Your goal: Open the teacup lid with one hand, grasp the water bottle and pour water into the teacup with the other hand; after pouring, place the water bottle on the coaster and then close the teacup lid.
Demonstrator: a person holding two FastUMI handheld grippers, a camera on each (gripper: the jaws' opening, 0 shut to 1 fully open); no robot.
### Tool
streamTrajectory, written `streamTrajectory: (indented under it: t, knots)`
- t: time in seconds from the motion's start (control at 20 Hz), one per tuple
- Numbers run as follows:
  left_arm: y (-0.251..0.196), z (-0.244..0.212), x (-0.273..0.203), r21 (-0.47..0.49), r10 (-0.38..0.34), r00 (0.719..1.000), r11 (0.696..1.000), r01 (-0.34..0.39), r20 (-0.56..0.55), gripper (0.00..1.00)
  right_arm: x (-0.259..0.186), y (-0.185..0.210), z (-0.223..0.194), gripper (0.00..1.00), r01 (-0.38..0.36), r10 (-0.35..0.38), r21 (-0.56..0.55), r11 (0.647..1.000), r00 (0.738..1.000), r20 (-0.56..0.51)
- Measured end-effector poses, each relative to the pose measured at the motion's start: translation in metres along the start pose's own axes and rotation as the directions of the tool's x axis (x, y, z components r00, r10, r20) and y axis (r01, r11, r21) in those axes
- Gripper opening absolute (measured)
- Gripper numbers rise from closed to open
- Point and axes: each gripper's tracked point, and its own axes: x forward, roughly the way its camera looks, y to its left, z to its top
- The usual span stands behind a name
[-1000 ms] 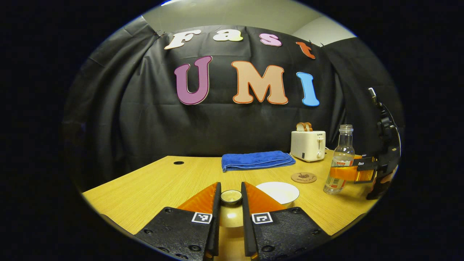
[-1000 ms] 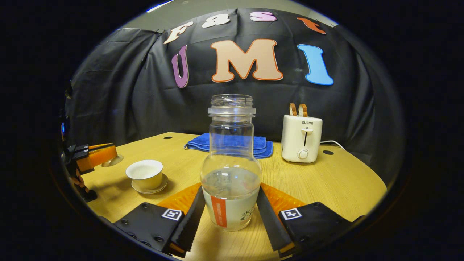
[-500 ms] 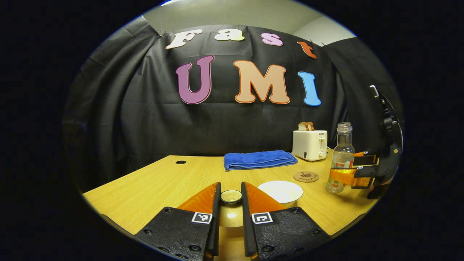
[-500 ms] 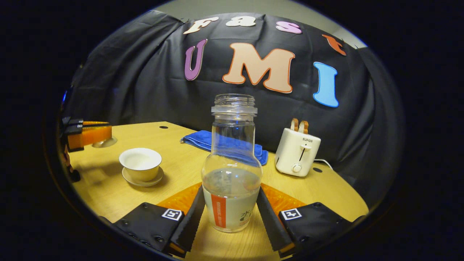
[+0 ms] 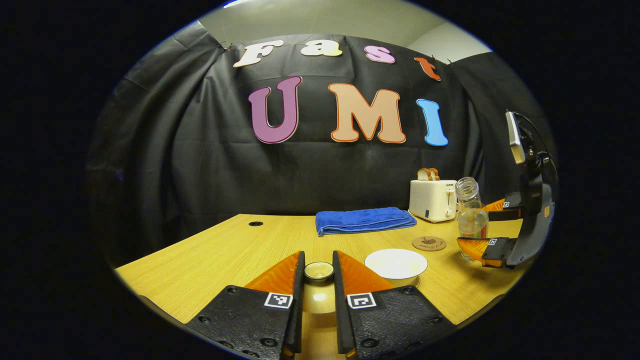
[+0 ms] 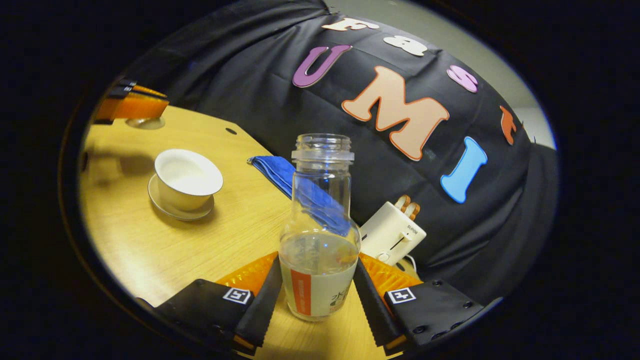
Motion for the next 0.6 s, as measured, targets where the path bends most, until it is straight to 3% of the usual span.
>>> streamTrajectory:
  t: [0.25,0.6]
  knots:
    - [0.003,-0.001,0.0,0.001,0.004,1.0,1.0,-0.004,-0.001,0.25,0.004,0.001,0.007,0.82,0.022,-0.022,-0.19,0.981,1.0,0.003]
    - [0.011,0.0,0.001,0.0,0.017,1.0,1.0,-0.017,0.001,0.25,0.015,0.015,0.012,0.82,0.043,-0.039,-0.403,0.914,0.999,0.02]
